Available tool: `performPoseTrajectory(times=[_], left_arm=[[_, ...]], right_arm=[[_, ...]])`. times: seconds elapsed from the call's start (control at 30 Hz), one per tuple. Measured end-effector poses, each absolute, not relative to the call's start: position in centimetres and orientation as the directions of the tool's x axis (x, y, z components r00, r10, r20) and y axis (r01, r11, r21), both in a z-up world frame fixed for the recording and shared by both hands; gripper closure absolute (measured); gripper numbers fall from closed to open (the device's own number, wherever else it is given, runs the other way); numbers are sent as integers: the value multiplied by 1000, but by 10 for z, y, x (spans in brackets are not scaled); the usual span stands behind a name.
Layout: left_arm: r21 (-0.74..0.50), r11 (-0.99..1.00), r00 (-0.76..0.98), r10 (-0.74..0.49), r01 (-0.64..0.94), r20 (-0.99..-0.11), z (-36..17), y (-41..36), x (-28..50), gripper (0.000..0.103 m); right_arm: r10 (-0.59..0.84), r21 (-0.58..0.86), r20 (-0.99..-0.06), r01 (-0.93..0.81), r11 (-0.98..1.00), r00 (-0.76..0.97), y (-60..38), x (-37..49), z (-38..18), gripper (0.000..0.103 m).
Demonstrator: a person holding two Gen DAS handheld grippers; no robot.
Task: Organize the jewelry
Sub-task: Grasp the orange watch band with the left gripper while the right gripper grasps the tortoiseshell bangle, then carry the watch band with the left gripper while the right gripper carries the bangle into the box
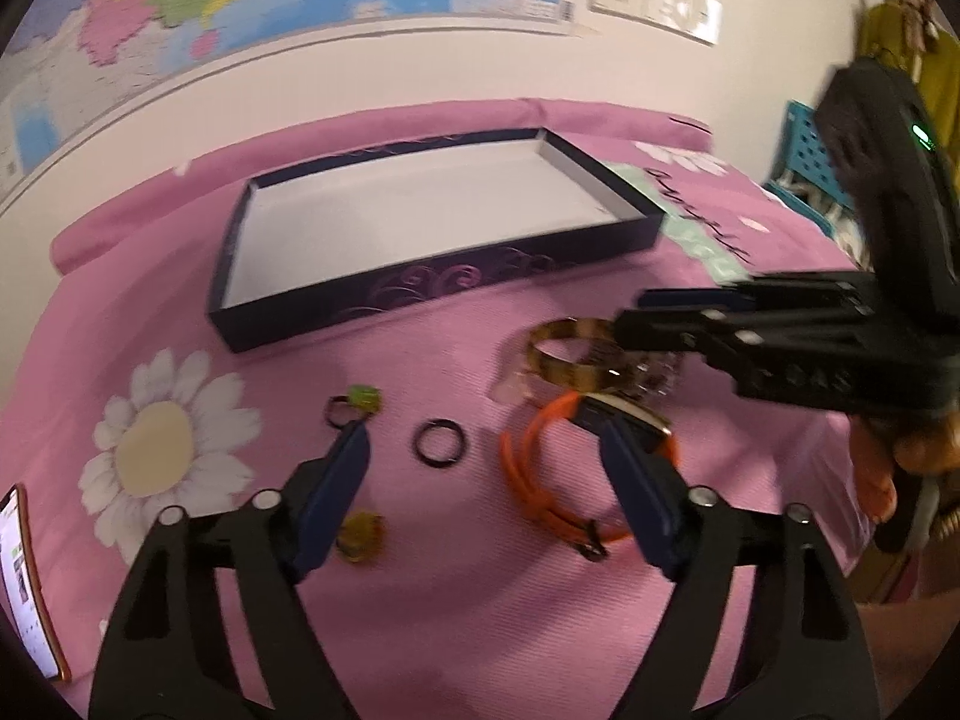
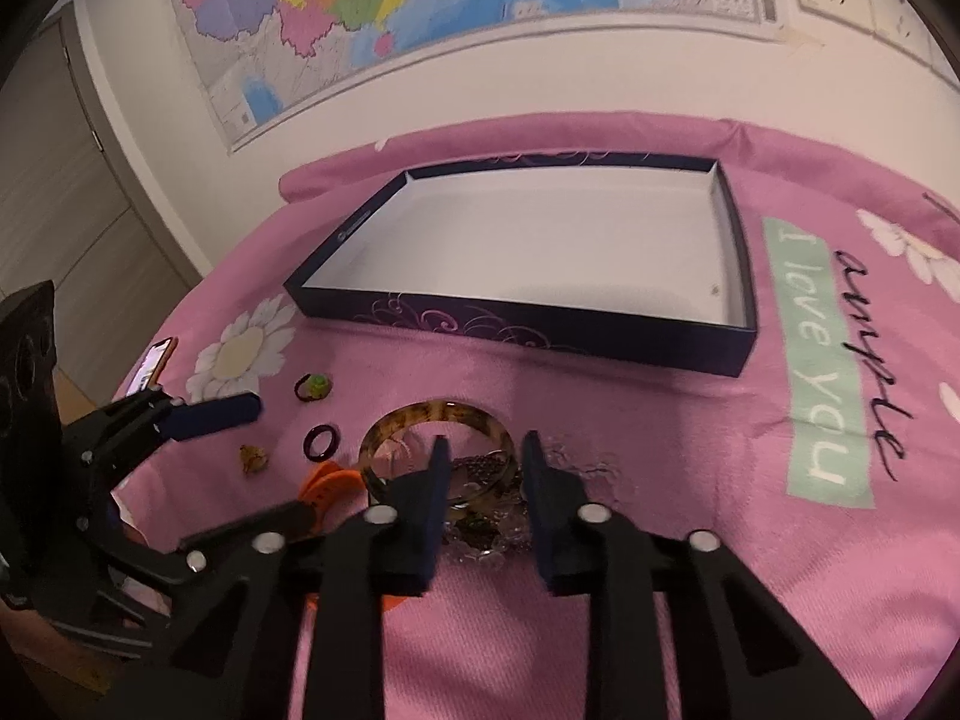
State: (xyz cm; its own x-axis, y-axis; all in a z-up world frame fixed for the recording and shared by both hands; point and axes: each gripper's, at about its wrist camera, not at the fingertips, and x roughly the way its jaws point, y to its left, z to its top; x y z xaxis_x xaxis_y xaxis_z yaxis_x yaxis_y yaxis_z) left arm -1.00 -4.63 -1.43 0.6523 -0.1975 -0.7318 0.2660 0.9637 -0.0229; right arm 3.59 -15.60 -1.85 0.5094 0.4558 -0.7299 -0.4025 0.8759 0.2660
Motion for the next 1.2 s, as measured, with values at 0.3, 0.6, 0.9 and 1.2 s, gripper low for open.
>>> performPoseTrajectory(times=[0.3,0.6,0.9,1.2], left_arm=[[-78,932,579,-283,353,-764,-23,-57,-6,56],[-94,925,533,-292,368,-794,-32,-55,3,83],[-101,923,527,-298,370,-796,-32,-54,4,87],[-137,926,524,-316,351,-791,-29,-47,5,92]], right_arm=[[474,298,-759,-409,862,447,-157,48,-27,82],[464,266,-791,-458,848,400,-147,59,-30,97],[440,222,-808,-490,843,392,-141,62,-31,96],[442,199,-804,-520,831,398,-139,62,-27,98]])
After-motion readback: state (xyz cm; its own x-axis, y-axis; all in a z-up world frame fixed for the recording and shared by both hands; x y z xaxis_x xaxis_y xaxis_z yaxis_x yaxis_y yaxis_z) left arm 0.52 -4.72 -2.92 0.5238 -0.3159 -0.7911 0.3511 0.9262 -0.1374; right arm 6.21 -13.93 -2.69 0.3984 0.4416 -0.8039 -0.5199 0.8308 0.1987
